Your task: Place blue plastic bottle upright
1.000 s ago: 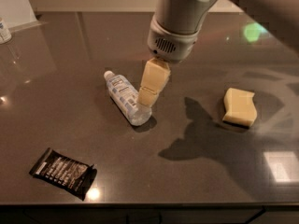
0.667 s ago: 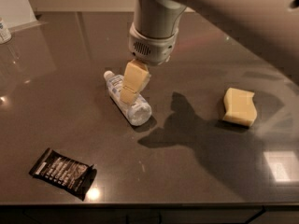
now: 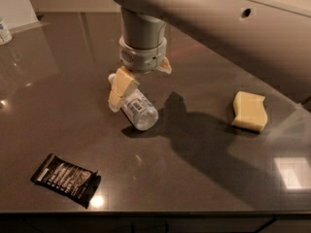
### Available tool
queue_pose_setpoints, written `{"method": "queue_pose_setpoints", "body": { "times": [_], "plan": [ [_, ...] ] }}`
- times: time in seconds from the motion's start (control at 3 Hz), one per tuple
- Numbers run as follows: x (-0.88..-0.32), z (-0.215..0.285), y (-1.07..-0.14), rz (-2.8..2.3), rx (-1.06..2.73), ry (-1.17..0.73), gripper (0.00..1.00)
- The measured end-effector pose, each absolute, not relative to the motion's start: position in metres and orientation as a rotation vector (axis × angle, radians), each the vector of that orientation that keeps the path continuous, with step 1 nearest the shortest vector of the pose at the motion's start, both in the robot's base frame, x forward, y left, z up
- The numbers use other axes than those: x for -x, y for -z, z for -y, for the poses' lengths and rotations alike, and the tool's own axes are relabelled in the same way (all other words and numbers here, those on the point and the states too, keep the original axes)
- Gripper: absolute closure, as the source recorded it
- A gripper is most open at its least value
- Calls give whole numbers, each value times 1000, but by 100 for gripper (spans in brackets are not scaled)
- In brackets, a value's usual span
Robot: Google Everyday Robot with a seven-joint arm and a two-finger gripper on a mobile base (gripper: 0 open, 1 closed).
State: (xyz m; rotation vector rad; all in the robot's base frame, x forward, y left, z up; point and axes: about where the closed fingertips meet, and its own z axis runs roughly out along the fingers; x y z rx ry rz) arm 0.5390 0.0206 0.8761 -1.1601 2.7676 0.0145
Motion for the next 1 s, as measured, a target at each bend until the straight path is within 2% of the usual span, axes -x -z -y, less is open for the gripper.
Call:
{"method": "queue_pose_setpoints", "body": {
  "times": [0.33,0.67,1.0],
  "plan": [
    [-541,-28,-865,-2826,1077,2,0],
    [-539,-33,-859,-2855,1040,-3,18],
    [-537,-33,-859,-2867,1012,-12,41]
  ]
}}
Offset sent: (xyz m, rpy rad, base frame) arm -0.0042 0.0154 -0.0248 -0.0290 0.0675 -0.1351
